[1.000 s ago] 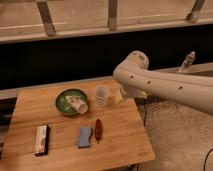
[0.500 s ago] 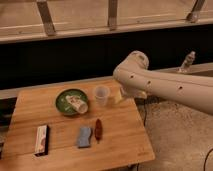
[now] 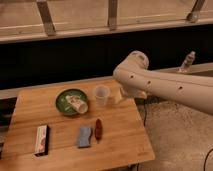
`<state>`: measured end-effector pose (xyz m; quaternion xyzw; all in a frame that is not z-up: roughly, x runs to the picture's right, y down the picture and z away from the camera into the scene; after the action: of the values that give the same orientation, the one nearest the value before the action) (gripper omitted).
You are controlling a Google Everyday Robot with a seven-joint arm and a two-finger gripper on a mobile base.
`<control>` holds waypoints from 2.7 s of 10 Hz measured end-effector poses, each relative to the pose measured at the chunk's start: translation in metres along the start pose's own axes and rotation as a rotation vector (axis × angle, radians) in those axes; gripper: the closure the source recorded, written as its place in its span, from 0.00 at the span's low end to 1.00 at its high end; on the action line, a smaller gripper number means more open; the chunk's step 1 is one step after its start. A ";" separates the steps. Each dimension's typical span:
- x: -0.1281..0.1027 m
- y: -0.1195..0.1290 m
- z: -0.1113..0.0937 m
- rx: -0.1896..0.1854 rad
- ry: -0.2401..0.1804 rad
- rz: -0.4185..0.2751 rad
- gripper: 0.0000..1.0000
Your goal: Pick up the ceramic cup
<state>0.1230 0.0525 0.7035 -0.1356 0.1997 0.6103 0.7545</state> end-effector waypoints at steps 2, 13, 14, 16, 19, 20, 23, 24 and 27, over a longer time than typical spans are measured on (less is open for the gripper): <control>-0.005 0.002 -0.001 -0.002 -0.011 -0.026 0.20; -0.056 0.062 0.010 -0.048 -0.056 -0.161 0.20; -0.057 0.067 0.019 -0.049 -0.056 -0.174 0.20; -0.067 0.079 0.045 -0.056 -0.064 -0.191 0.20; -0.104 0.091 0.059 -0.067 -0.106 -0.194 0.20; -0.118 0.090 0.063 -0.065 -0.120 -0.192 0.20; -0.149 0.089 0.074 -0.064 -0.140 -0.185 0.20; -0.150 0.088 0.080 -0.068 -0.131 -0.176 0.20; -0.142 0.085 0.111 -0.056 -0.089 -0.165 0.20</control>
<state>0.0307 -0.0023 0.8715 -0.1456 0.1372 0.5569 0.8062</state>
